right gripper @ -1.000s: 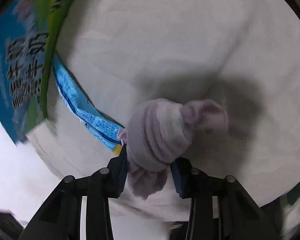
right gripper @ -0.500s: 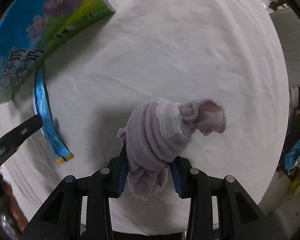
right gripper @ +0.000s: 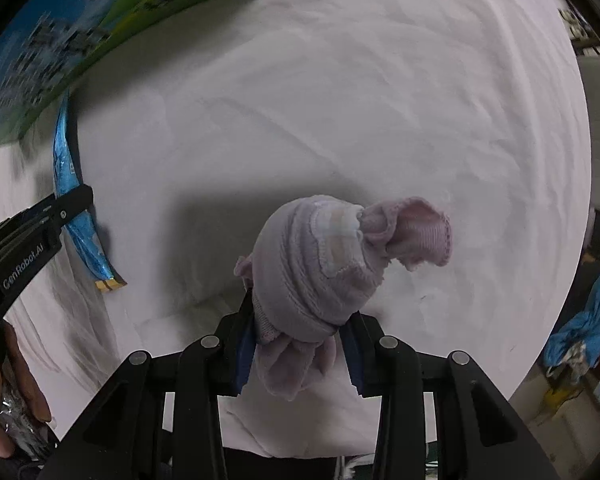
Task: Organize soft objects
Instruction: 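Grasp the blue stick packet with the left tool while the right tool grasps the lilac cloth, then carry the packet and cloth into the box and open both tools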
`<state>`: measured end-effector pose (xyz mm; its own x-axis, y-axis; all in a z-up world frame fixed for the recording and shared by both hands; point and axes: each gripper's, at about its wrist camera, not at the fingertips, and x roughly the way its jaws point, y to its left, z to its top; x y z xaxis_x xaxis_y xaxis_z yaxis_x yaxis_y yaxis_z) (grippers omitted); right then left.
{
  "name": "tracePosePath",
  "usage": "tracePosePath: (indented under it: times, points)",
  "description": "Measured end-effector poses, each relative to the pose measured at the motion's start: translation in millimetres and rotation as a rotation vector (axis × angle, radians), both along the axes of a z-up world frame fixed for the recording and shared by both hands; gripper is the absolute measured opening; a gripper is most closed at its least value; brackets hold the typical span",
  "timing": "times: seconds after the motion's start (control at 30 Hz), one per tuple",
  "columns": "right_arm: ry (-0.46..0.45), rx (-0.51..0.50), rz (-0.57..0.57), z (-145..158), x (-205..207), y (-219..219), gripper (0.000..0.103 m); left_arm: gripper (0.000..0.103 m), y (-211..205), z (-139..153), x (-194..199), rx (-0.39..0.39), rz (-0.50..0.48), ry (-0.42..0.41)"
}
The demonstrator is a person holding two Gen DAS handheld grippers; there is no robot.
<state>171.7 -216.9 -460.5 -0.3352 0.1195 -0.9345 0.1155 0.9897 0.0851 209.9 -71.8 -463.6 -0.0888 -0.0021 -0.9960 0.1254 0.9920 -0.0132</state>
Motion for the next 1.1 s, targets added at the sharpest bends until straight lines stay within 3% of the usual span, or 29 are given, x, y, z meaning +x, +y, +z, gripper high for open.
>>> tracePosePath:
  times: [0.2,0.3,0.5,0.67,0.73,0.77,1.1]
  points:
    - [0.03,-0.022,0.174,-9.5,-0.8,45.2,0.041,0.025,7.3,-5.4,-61.3,0.022,-0.038,0.027]
    - [0.012,-0.066,0.232,-13.0,-0.9,63.3,0.047,0.027,10.3,-5.5,-61.5,0.016,0.008,0.017]
    - [-0.024,-0.072,0.167,-12.9,-3.5,75.3,0.056,0.027,11.3,-8.2,-51.7,0.014,0.065,0.043]
    - [-0.045,-0.051,0.108,-7.0,-2.0,52.1,0.057,0.026,11.8,-13.3,-51.1,0.014,0.085,0.043]
    - [-0.064,-0.032,0.094,-3.5,-18.6,39.3,0.049,0.026,17.9,-12.6,-56.2,0.017,0.082,0.036]
    - [-0.079,-0.03,0.09,1.2,-21.8,34.0,0.034,0.025,17.3,-12.6,-56.9,0.019,0.081,0.032]
    - [-0.144,0.048,0.082,57.3,-13.1,14.8,0.031,0.025,14.7,34.4,-68.7,-0.034,0.075,-0.022]
